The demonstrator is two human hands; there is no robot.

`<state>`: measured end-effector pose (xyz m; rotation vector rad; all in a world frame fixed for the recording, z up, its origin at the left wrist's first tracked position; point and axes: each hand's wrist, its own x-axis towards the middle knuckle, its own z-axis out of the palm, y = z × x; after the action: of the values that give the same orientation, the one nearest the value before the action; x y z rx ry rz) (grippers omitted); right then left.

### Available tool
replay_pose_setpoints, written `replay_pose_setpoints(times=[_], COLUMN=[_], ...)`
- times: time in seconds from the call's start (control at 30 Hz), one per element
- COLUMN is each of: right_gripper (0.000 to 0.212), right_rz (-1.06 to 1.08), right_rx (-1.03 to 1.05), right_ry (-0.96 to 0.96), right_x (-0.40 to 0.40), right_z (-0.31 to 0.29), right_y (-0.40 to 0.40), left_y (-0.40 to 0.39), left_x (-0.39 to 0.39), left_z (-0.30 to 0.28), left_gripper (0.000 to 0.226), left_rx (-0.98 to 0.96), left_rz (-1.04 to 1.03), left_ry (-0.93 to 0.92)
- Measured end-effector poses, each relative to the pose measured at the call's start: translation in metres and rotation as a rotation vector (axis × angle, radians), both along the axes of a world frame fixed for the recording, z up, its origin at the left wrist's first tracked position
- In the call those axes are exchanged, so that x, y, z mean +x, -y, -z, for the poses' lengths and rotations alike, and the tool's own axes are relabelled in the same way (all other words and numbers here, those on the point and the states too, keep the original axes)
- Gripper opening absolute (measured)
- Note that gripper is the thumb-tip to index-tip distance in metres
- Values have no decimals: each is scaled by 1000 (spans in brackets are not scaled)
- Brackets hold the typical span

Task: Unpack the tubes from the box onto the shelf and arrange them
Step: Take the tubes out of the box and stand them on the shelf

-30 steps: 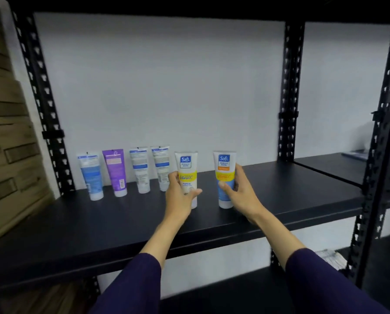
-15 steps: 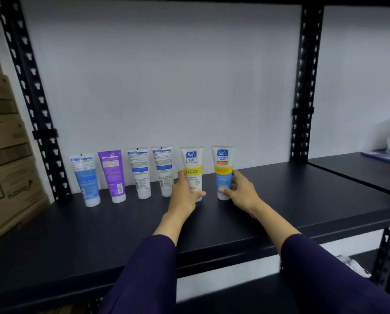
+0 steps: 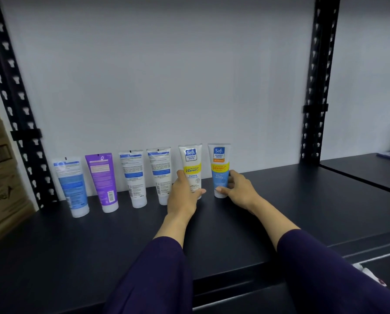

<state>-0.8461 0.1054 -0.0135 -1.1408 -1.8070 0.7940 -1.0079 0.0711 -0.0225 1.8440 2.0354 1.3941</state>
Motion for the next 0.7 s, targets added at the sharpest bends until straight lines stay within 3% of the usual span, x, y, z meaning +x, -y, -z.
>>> replay_pose_setpoints(times=[0.23, 0.4, 0.53, 0.7], right_gripper=[40, 48, 55, 53], right_rz=[68, 93, 20, 36], right_rx=[44, 72, 40, 51], right_ry=[37, 33, 72, 106], right_x=[1, 1, 1, 2], right_z=[2, 0, -1, 2], right_y=[0, 4, 6, 3], left_y=[-5, -5, -4, -3], left_x=[-3, -2, -1, 0], left_z=[3, 1, 1, 1], left_gripper=[53, 67, 56, 58], left_rx=[9, -74, -105, -110], left_rz=[45, 101, 104, 103], left_ry=[59, 122, 83, 91])
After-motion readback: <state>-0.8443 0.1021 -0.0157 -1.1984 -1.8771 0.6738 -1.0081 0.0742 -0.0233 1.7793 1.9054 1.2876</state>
